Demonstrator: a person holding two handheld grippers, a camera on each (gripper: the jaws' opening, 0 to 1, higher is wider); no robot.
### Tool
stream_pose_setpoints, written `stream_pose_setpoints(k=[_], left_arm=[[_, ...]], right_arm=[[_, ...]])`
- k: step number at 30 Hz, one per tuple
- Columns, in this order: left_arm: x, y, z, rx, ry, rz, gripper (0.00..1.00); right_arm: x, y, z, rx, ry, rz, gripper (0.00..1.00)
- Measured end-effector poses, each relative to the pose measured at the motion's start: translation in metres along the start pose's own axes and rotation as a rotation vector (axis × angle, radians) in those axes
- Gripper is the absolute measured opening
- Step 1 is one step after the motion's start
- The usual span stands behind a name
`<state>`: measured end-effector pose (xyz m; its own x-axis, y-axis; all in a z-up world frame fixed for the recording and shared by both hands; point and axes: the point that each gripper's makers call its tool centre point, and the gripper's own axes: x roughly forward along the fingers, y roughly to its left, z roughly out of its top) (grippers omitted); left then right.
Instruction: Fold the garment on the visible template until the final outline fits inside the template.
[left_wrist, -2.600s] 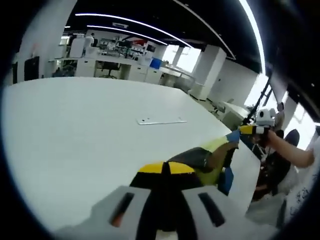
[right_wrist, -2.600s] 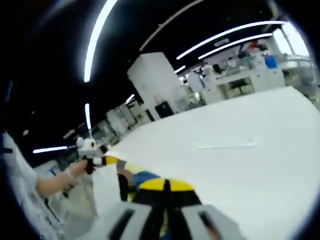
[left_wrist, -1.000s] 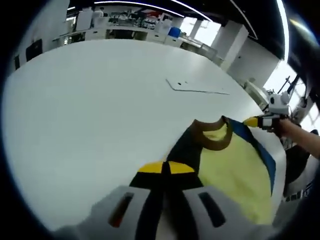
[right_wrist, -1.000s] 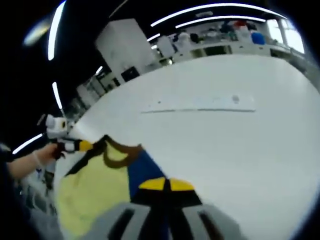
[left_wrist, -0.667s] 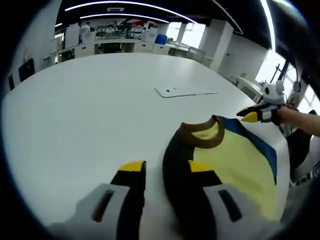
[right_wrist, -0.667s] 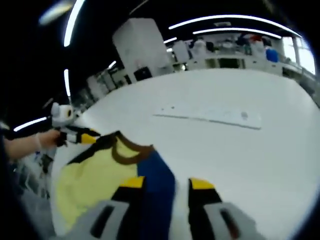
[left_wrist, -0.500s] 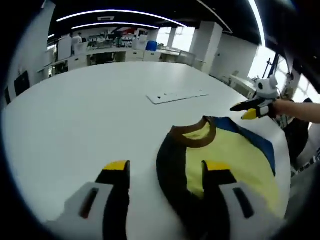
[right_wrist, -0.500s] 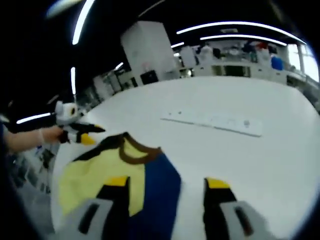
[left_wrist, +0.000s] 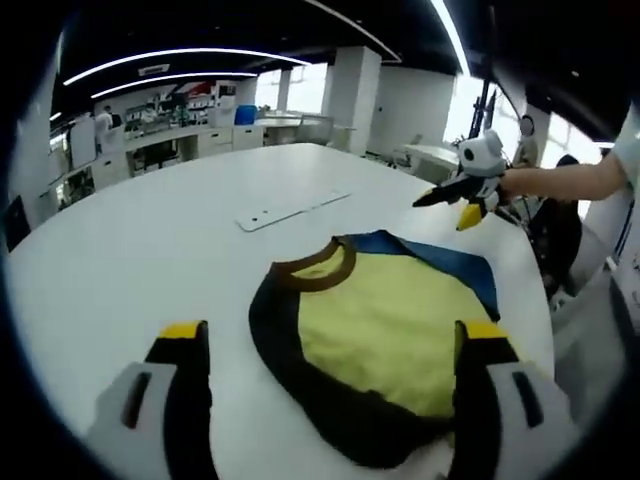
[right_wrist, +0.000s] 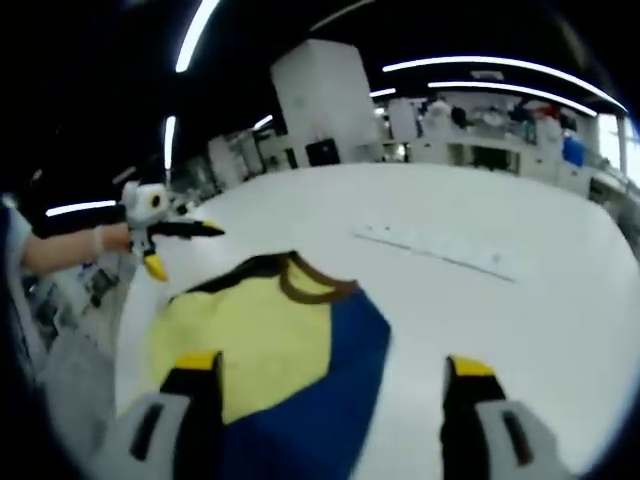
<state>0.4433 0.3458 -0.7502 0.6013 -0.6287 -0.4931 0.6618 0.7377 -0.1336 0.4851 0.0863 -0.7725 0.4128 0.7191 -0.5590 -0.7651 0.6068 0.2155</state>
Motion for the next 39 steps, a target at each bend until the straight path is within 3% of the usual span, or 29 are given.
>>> stream_pose_setpoints(k=[10,15,25,31,39], left_arm=[[-0.046,-0.019,0.003,-0.006,-0.056,0.029,0.99],[-0.062,-0.043,0.000,0.011,-0.049,0.021,0.99],[-0.087,-0.064,-0.012,0.004,-0.071,0.023,0.96],[-0.096,-0.080,-0.011,-0.004,-0.094,0.018,0.93],[-0.102,-0.082,-0.019,-0.023,-0.102,0.018,0.92]], right_arm=[[-0.026,0.020,0.000,-0.049,-0.016,-0.017,0.88],[-0.042,0.041,-0.012,-0.137,0.024,-0.007,0.83],[-0.069,0.079,-0.033,-0.299,0.067,-0.013,0.78],[-0.079,0.099,-0.047,-0.352,0.078,0.002,0.61],[-0.083,0.105,-0.059,-0.379,0.095,-0.010,0.52]])
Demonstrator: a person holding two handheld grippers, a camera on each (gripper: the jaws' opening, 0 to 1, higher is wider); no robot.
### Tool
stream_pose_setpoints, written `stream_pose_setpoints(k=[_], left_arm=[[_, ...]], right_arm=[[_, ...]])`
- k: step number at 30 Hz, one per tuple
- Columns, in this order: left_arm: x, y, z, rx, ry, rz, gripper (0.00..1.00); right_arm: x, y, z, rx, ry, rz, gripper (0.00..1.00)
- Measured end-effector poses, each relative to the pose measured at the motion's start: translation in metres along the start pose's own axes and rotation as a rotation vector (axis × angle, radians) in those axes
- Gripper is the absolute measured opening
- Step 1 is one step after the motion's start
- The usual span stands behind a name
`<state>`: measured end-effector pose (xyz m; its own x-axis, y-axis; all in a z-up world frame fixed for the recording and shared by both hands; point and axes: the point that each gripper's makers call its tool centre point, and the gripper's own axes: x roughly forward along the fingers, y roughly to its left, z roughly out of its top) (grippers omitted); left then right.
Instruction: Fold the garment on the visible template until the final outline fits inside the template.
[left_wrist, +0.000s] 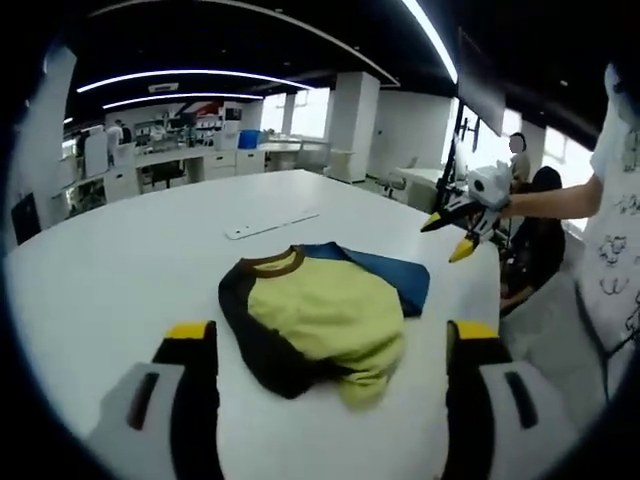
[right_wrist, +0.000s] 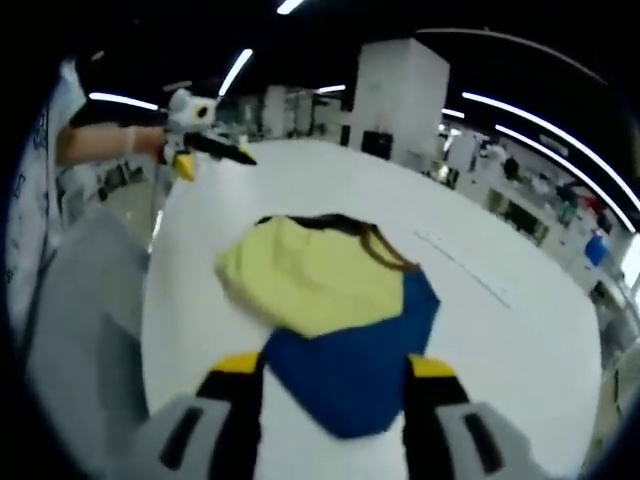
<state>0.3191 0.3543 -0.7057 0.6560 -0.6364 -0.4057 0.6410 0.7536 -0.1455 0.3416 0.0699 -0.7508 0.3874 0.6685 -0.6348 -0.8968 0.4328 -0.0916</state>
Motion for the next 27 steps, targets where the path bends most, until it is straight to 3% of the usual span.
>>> stream_pose_setpoints(k=[5,8,11,14,18,20,27], left_arm=[[-0.004,-0.002,-0.005,-0.024,-0.008,0.007,0.90],[-0.007,-0.004,-0.008,-0.028,-0.008,0.011,0.90],[-0.008,-0.009,-0.008,-0.043,-0.019,0.017,0.90],[-0.010,-0.014,-0.008,-0.052,-0.027,0.020,0.89],[-0.012,-0.020,-0.011,-0.050,-0.025,0.029,0.89],[-0.014,-0.021,-0.012,-0.057,-0.032,0.036,0.89],[-0.019,-0.027,-0.019,-0.064,-0.028,0.056,0.88]], right_arm=[[0.003,0.005,-0.006,-0.034,0.022,0.009,0.48],[0.008,0.010,-0.010,-0.062,0.048,0.019,0.37],[0.016,0.019,-0.015,-0.155,0.096,0.037,0.27],[0.025,0.032,-0.016,-0.179,0.115,0.071,0.27],[0.040,0.040,-0.027,-0.318,0.179,0.096,0.23],[0.047,0.044,-0.028,-0.344,0.192,0.111,0.24],[0.067,0.045,-0.037,-0.475,0.241,0.126,0.20]])
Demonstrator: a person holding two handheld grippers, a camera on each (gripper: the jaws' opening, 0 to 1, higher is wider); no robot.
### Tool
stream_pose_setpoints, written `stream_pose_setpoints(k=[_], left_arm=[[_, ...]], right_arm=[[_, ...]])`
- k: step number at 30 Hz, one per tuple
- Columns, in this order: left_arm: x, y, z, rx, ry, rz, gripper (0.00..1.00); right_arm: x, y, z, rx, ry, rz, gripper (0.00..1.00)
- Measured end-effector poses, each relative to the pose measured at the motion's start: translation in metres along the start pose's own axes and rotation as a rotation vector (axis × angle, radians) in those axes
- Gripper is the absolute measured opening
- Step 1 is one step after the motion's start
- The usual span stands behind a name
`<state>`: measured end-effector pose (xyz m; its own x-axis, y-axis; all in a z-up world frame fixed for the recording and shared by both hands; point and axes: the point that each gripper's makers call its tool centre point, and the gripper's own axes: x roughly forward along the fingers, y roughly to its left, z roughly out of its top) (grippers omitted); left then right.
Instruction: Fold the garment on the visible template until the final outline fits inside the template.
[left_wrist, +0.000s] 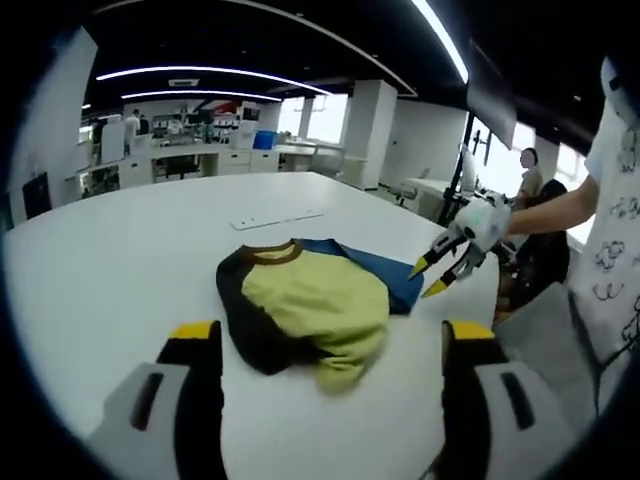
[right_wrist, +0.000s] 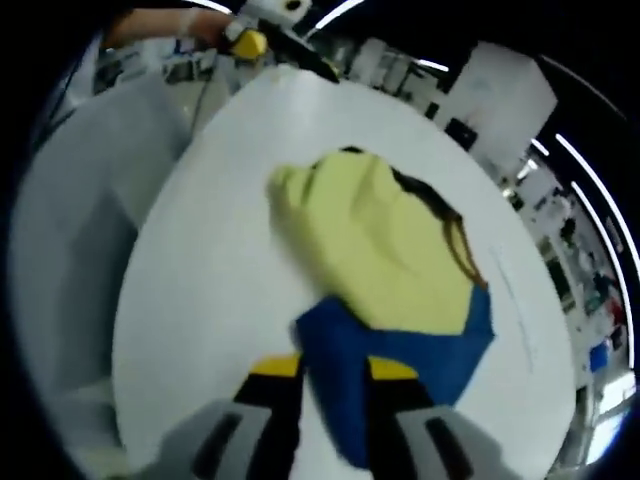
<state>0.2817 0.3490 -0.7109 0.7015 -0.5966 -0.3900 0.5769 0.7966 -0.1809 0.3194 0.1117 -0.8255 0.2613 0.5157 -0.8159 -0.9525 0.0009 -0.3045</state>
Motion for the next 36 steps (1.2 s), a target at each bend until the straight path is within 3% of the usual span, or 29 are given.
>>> stream_pose_setpoints(k=[11,17,22,28,32,36], left_arm=[[-0.011,-0.004,-0.011,-0.048,-0.010,0.028,0.86],[-0.012,-0.007,-0.015,-0.074,-0.018,0.033,0.85],[-0.010,-0.008,-0.017,-0.090,-0.022,0.029,0.84],[-0.008,-0.010,-0.016,-0.091,-0.024,0.023,0.84],[-0.007,-0.010,-0.016,-0.094,-0.024,0.020,0.84],[-0.007,-0.010,-0.016,-0.094,-0.024,0.018,0.84]], right_arm=[[0.016,0.006,-0.004,-0.089,0.047,0.013,0.11],[0.016,0.001,-0.003,-0.067,0.055,-0.006,0.00],[0.010,-0.008,-0.001,-0.064,0.050,-0.021,0.00],[-0.007,-0.039,0.011,-0.039,0.013,-0.088,0.00],[-0.012,-0.066,0.010,-0.024,0.015,-0.134,0.00],[-0.004,-0.086,0.001,-0.019,0.028,-0.150,0.00]])
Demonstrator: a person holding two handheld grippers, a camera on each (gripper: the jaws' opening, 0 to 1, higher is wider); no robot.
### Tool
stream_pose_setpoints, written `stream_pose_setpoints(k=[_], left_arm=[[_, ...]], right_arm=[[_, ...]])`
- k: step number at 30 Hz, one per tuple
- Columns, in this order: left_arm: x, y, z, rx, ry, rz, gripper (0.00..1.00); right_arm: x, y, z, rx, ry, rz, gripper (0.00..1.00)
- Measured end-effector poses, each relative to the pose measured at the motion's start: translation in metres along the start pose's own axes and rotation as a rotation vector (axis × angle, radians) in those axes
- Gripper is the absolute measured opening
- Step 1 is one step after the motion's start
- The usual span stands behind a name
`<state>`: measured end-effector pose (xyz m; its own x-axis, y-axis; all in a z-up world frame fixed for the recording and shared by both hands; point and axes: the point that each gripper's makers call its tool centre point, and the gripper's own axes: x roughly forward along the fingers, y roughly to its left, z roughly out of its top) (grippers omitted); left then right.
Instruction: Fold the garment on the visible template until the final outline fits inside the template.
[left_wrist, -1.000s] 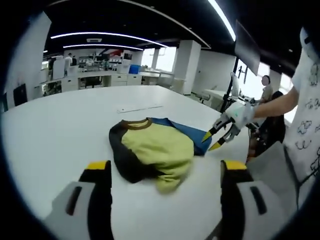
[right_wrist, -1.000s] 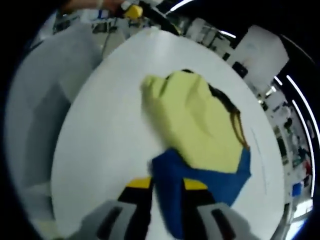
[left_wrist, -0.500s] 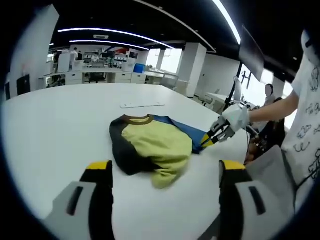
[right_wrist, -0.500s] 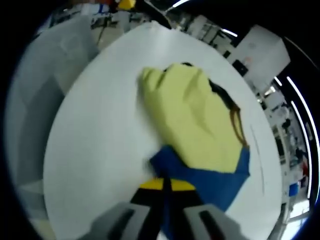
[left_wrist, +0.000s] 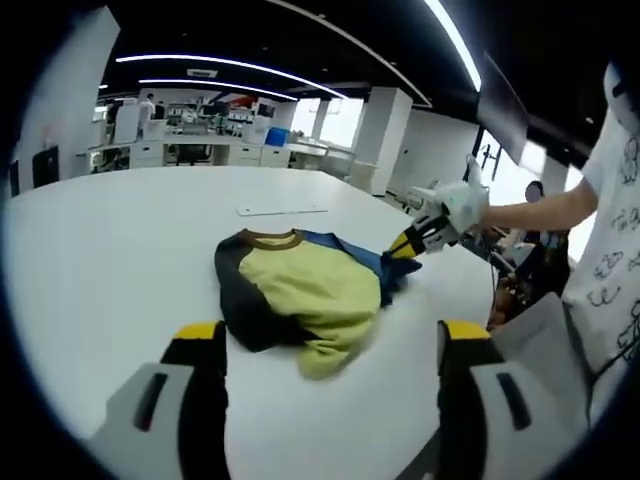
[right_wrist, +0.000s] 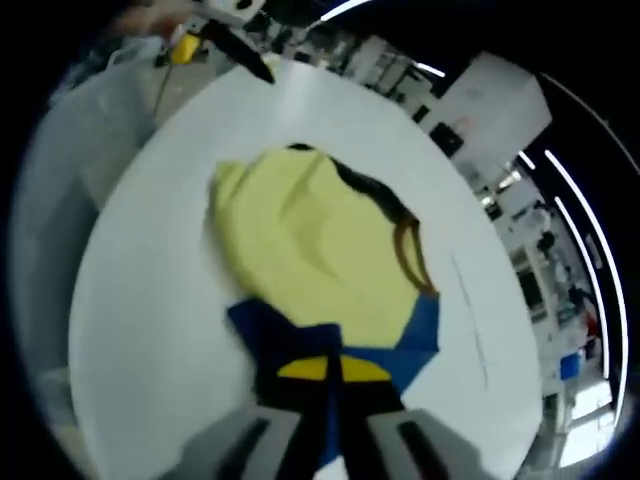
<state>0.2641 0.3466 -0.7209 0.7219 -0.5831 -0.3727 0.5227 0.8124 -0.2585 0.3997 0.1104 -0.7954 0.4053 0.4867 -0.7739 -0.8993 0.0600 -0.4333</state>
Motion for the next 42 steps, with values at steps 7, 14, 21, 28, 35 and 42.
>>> stream_pose_setpoints(k=[7,14,21,28,35,42], left_arm=[[-0.002,0.001,-0.004,-0.008,0.009,0.007,0.84],[-0.005,0.004,-0.007,-0.018,0.012,0.018,0.83],[-0.006,0.006,-0.009,-0.028,0.016,0.028,0.83],[-0.006,0.006,-0.011,-0.032,0.020,0.026,0.83],[-0.004,0.004,-0.012,-0.032,0.019,0.020,0.83],[-0.003,0.001,-0.016,-0.036,0.023,0.013,0.83]], right_arm=[[0.024,-0.015,-0.005,0.003,0.042,-0.010,0.00],[0.045,-0.031,-0.004,0.005,0.067,-0.004,0.00],[0.056,-0.029,-0.008,0.031,0.102,0.000,0.00],[0.055,-0.026,-0.009,0.036,0.107,0.017,0.08],[0.044,-0.028,-0.010,0.096,0.077,0.006,0.23],[0.024,-0.021,0.000,0.107,0.032,-0.017,0.26]])
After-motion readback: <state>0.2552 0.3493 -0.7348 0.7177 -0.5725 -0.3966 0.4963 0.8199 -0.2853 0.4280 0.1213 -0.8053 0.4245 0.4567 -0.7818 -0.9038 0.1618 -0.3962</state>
